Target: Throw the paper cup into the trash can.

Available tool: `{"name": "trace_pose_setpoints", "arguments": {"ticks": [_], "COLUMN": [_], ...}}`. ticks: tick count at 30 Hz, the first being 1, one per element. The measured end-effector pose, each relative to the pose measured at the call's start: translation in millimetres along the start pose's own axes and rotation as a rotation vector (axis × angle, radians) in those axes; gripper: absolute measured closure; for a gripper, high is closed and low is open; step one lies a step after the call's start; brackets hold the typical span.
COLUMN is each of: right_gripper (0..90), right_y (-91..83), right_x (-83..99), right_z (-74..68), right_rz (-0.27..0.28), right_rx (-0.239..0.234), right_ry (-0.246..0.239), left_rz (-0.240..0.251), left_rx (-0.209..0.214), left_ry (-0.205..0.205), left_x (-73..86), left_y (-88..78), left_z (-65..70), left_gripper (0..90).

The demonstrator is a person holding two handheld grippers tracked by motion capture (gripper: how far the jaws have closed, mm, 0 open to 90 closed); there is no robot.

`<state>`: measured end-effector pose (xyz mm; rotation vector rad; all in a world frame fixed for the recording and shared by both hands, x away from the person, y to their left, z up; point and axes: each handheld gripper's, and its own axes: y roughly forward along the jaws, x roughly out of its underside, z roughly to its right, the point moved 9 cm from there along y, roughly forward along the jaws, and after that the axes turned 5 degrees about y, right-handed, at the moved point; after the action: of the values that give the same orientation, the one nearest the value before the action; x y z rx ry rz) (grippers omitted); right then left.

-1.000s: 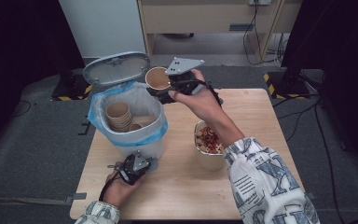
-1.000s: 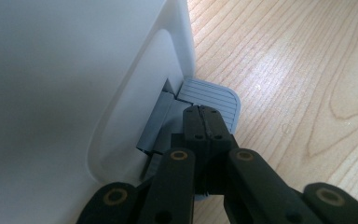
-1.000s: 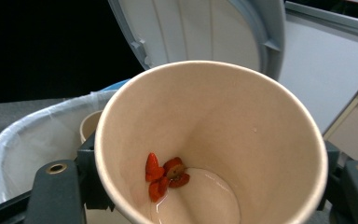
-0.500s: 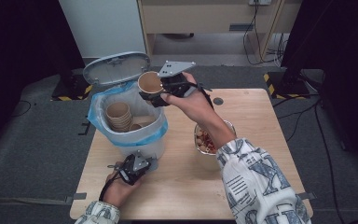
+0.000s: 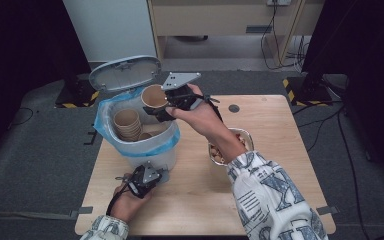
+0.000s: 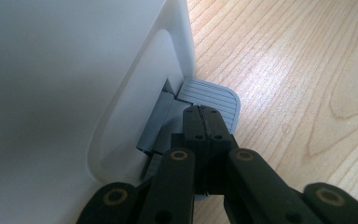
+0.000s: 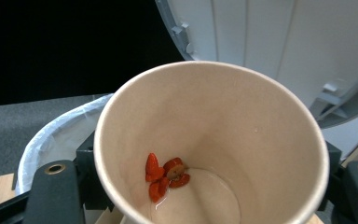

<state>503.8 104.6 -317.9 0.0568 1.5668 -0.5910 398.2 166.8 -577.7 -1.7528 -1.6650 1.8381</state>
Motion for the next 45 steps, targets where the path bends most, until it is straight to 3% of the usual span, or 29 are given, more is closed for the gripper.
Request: {"name": "trace_pose_setpoints", "arguments": {"ticks": [6,9,20,45], "right_gripper": [24.8,17.7,14.0,15.1], "right_y": [7.0,11.6,9.6,3.2], "right_x": [3.4,5.9,10.7,18.2], "right_z": [-5.3,-11.4,-6.2,5.6], "right_rz": [-0.015,-0.03,-0.038,-0.054], "right_rx": [-0.016,-0.048,-0.033,0.014], "right_ry": [0.003,0.031,0.081,0.094], "left_rz": [0.0,0.0,0.0,-0.001], "left_rx": [0.0,0.0,0.0,0.0], "left_ry": [0.001,0.001,0.001,0.002], "left_x": [0.0,0.0,0.0,0.0], "left_y": [-0.1,0.0,0.0,-0.2], "left_z": [-0.1,0.0,0.0,0.0], "left_gripper": [89.9,89.9,89.9,89.9]}}
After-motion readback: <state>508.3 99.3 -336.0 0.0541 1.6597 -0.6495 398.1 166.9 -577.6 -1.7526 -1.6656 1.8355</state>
